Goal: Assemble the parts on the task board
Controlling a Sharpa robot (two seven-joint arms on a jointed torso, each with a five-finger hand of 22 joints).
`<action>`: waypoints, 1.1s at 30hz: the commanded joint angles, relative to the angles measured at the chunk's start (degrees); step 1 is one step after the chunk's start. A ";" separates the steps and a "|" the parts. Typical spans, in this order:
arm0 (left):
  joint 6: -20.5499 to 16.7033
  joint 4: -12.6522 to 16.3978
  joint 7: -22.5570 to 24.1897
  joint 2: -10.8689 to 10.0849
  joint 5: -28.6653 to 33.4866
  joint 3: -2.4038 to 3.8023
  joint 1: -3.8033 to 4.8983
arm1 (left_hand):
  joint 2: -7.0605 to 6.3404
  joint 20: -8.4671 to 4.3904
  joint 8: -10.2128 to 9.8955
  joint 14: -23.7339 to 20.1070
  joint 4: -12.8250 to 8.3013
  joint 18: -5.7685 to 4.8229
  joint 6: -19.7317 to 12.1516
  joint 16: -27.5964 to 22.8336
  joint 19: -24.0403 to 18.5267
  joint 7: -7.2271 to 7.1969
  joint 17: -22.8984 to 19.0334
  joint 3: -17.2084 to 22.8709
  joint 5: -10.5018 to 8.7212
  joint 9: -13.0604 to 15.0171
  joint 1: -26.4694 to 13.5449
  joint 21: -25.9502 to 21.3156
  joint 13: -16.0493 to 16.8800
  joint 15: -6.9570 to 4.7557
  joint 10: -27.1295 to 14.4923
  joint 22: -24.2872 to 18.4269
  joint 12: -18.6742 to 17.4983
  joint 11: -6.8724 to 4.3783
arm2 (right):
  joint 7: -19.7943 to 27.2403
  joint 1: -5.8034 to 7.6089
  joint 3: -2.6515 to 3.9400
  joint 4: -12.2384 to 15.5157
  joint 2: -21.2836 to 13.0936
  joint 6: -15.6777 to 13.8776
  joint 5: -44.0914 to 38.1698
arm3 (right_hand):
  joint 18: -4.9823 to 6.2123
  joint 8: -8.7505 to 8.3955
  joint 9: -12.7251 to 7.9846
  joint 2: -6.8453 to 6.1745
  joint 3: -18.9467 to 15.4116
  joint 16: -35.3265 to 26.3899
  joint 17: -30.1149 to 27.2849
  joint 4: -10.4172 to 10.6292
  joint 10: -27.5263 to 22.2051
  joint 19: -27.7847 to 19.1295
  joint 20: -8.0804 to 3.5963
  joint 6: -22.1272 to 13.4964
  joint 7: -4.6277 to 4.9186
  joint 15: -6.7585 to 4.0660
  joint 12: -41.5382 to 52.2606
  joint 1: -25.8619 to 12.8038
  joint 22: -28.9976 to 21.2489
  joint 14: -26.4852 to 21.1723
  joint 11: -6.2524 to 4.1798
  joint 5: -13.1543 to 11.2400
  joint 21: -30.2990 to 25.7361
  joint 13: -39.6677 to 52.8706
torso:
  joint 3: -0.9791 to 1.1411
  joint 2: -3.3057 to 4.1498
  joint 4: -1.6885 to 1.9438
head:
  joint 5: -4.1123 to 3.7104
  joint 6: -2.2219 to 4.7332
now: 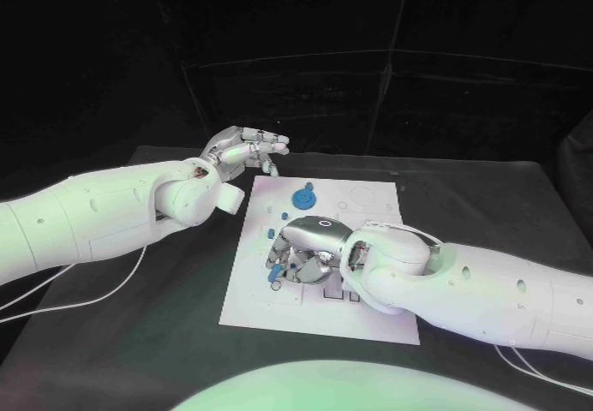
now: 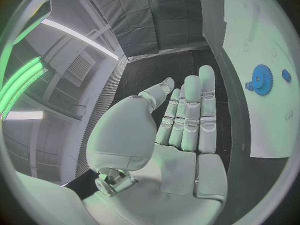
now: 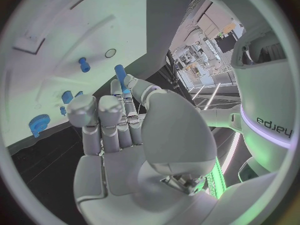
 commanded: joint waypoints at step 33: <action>0.95 -0.14 0.05 0.34 0.23 0.05 0.11 | 0.04 0.34 0.44 -0.32 0.27 1.17 -0.72 0.14 -0.25 0.01 -0.23 -0.02 0.21 -0.05 -0.46 -0.41 0.10 0.05 -0.50 -0.17 0.35 0.02 | -4.54 -0.27 -1.05 -1.31 2.75 5.75 -8.75 | -0.63 0.16 0.01 0.19 -0.59 0.32 -0.15 0.03 0.18 0.07 0.17 0.03 0.20 -0.12 -0.39 -0.85 -0.08 -0.03 0.31 -0.89 0.13 0.04 | 0.02 -0.02 0.01 | 0.35 -0.30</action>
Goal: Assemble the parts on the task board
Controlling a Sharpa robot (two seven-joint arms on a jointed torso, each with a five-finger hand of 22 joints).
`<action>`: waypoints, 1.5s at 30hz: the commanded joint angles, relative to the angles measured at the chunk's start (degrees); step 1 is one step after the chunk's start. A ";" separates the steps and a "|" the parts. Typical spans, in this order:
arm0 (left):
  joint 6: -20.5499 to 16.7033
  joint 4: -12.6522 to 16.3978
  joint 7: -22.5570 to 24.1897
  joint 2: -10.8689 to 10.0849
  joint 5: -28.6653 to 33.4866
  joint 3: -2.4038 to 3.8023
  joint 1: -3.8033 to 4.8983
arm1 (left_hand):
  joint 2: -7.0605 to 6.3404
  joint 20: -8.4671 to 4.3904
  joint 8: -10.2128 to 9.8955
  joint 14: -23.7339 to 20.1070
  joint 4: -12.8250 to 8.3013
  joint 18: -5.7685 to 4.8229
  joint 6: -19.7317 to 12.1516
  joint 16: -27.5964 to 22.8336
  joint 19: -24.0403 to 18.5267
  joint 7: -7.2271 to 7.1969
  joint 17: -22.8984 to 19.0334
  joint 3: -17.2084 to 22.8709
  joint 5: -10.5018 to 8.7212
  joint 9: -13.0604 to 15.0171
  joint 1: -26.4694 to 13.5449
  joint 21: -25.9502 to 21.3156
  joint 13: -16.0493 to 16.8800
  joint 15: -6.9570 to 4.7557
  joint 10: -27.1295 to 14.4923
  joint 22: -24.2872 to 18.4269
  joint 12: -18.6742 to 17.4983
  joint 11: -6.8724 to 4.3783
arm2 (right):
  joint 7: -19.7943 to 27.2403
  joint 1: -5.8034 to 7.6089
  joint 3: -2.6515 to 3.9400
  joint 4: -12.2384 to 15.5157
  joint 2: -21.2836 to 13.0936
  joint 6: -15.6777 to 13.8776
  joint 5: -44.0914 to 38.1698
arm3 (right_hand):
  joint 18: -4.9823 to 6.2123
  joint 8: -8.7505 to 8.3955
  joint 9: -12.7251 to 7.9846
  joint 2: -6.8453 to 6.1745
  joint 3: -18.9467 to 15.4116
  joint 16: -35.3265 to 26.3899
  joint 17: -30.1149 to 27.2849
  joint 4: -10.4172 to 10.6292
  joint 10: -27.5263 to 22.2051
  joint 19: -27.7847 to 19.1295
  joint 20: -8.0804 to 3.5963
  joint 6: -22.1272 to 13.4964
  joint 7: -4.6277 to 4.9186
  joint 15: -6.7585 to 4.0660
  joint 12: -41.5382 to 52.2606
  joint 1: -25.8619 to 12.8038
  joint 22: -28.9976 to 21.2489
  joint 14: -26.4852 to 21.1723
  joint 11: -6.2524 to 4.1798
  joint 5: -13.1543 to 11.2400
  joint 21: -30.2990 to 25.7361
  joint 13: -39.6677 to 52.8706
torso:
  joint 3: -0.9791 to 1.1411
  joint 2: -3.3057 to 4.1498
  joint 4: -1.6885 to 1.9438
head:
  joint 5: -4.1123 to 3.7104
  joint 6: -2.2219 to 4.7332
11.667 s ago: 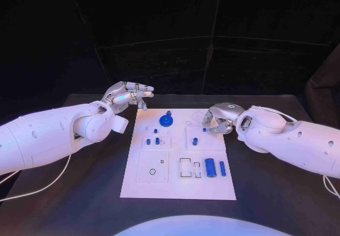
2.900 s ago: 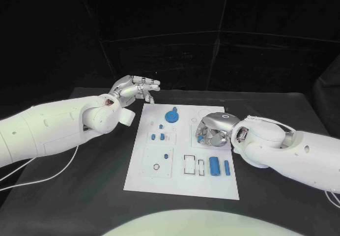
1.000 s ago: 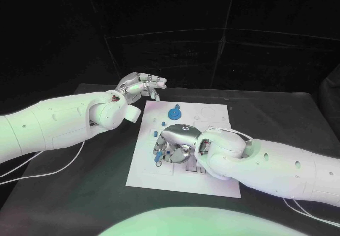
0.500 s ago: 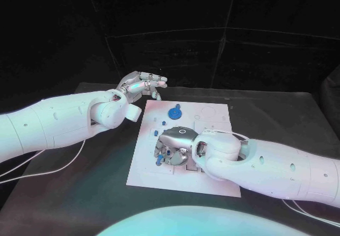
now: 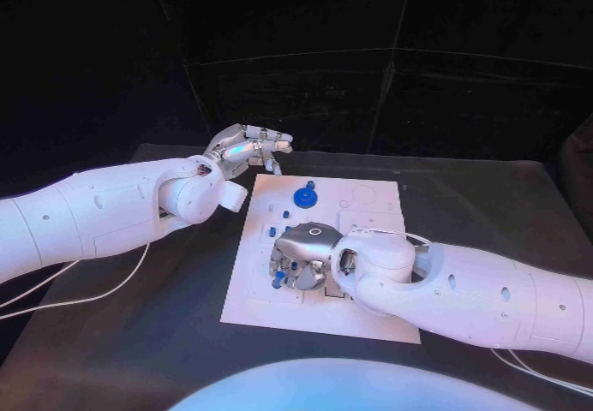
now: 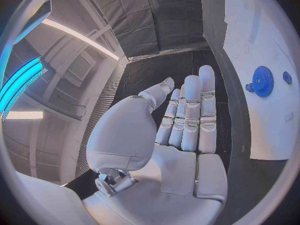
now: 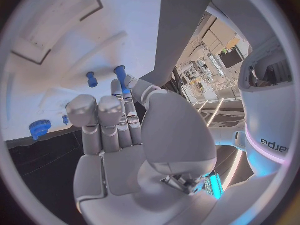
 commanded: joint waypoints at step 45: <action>0.72 0.59 -0.21 -1.25 0.23 0.05 0.11 | 0.00 0.37 0.25 -0.39 0.33 1.17 -0.46 0.21 -0.23 0.07 -0.19 -0.10 0.21 -0.05 -0.49 -0.29 0.07 0.08 -0.72 -0.14 0.53 0.07 | -1.62 0.81 -0.25 11.27 -16.88 -14.50 8.38 | 0.01 0.98 0.31 0.80 -22.87 2.05 0.27 2.56 -7.30 -0.98 1.14 -8.70 0.37 0.40 16.00 -0.69 -4.86 -1.16 0.50 6.58 -3.63 4.53 | 0.01 -0.19 -0.79 | -2.26 1.37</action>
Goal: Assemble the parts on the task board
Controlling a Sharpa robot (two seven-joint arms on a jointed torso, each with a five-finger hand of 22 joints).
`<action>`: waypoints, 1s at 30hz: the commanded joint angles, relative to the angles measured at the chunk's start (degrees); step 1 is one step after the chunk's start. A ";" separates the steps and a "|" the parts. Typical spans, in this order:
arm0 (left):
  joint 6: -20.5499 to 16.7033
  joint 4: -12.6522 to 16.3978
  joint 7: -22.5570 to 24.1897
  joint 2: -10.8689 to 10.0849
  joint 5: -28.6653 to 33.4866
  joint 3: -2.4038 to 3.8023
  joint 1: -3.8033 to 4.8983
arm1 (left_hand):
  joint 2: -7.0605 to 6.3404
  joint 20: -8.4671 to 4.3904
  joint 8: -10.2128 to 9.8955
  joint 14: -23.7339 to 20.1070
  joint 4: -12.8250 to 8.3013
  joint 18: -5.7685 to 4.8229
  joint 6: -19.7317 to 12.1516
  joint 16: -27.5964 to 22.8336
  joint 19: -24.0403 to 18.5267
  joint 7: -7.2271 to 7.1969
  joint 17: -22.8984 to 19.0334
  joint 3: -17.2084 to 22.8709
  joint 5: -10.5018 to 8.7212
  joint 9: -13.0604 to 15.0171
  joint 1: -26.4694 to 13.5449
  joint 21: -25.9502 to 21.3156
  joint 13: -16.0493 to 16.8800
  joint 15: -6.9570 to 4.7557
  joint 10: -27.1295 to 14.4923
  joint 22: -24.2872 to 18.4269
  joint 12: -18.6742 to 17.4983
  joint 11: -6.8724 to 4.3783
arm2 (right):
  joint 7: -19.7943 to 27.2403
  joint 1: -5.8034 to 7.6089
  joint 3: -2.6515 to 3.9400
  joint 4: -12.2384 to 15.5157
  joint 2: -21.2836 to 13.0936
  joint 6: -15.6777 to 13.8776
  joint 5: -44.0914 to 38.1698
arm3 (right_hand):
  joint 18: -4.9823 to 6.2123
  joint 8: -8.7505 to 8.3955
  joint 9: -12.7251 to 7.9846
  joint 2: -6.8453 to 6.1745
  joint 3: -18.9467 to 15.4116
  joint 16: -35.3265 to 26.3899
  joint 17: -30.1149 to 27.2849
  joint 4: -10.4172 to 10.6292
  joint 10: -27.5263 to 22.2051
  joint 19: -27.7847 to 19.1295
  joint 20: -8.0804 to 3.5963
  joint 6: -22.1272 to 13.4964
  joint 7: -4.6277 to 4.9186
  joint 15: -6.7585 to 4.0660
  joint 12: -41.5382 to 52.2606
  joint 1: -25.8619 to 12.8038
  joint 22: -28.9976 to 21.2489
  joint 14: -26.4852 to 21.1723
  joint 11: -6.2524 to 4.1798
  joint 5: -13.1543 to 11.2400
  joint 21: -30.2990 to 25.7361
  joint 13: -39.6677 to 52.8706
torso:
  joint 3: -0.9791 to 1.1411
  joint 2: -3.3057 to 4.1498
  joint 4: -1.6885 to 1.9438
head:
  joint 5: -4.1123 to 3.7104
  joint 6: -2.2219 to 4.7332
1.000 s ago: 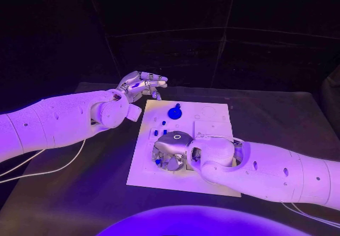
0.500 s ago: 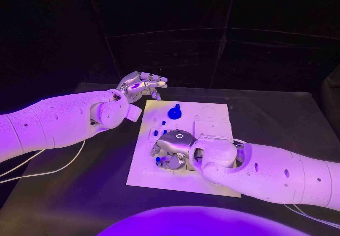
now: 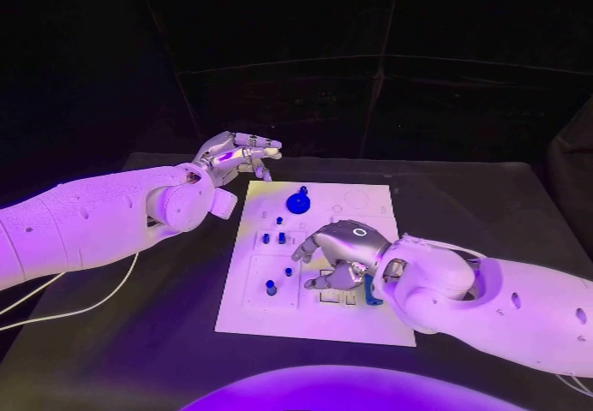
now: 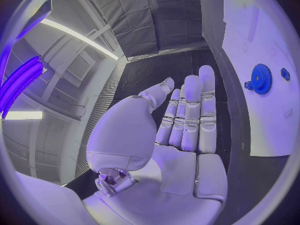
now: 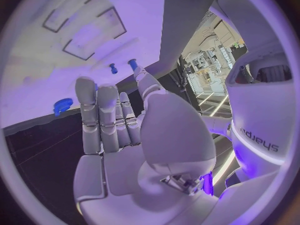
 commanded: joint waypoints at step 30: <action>0.52 0.83 0.08 -0.65 0.22 -0.04 0.06 | -0.02 0.20 0.32 -0.47 0.35 1.16 -0.58 0.26 -0.05 0.09 -0.18 -0.14 0.21 -0.05 -0.48 -0.38 0.10 0.11 -0.46 -0.14 0.33 0.09 | -29.04 -1.73 0.99 5.21 -13.32 4.49 7.99 | -3.86 8.61 5.13 -0.02 -15.09 18.18 24.63 15.77 18.57 10.08 -3.66 7.77 -3.06 -3.67 31.38 -12.59 24.67 6.02 -4.39 5.95 14.87 34.56 | 0.18 -0.57 -1.70 | -1.87 0.66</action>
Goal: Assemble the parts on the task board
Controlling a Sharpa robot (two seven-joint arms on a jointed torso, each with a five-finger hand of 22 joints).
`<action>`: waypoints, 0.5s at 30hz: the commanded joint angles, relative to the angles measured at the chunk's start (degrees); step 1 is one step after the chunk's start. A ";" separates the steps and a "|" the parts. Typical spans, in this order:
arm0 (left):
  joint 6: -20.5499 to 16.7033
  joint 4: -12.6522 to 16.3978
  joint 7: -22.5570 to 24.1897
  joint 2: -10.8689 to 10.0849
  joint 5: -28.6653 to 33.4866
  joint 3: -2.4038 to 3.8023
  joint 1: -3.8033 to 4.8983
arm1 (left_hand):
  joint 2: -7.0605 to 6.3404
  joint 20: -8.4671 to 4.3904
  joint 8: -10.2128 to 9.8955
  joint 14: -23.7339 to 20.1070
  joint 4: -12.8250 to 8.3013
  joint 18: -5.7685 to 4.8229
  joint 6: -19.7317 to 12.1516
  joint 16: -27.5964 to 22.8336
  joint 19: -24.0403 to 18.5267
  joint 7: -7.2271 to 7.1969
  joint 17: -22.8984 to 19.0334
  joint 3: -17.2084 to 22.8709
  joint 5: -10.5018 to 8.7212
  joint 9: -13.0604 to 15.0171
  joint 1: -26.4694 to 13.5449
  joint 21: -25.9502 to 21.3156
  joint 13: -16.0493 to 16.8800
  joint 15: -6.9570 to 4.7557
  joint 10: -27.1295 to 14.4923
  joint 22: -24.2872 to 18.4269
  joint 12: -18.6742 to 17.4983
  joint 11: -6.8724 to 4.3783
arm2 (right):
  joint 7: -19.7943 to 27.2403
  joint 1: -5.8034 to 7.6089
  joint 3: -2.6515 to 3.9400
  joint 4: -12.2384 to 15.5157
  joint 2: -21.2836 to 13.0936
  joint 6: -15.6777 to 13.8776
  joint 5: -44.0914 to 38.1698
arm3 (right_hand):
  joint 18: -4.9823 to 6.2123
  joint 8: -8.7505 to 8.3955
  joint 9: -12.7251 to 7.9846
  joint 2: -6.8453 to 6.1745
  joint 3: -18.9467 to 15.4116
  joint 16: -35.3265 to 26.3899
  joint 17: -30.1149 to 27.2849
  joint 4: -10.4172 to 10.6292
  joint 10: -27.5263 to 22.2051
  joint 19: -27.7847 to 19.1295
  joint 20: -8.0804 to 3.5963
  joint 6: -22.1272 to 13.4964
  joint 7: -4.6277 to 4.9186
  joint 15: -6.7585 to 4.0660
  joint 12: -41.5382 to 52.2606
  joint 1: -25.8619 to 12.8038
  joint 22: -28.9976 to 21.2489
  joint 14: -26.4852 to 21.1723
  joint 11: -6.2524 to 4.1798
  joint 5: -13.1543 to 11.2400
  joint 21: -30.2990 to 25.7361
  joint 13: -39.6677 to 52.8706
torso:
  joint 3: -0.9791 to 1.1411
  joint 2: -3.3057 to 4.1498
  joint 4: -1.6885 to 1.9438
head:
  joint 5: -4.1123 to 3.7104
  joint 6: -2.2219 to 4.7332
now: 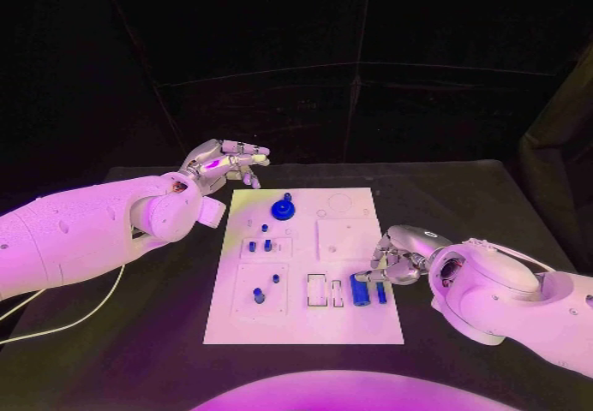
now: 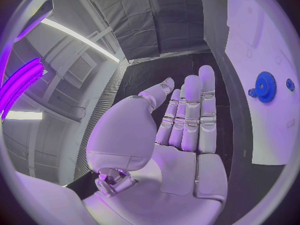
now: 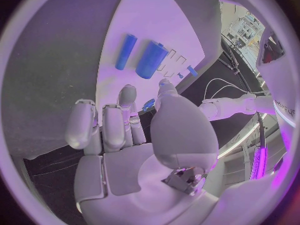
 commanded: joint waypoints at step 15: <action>0.75 -0.43 -0.16 0.20 0.22 -0.01 0.07 | 0.00 0.22 0.37 -0.50 0.41 1.16 -0.40 0.29 -0.05 -0.11 -0.11 -0.17 0.21 -0.04 -0.53 -0.42 0.06 0.13 -0.52 -0.09 0.42 0.11 | -3.06 -1.23 -0.07 -0.65 2.91 6.30 -3.33 | -0.76 1.33 1.03 1.62 -0.34 0.72 0.72 -0.09 -0.93 0.11 -0.24 -0.46 -0.13 -0.54 0.35 0.55 0.64 2.05 -0.10 -0.09 0.61 1.24 | -0.05 0.15 -0.07 | 0.51 -0.37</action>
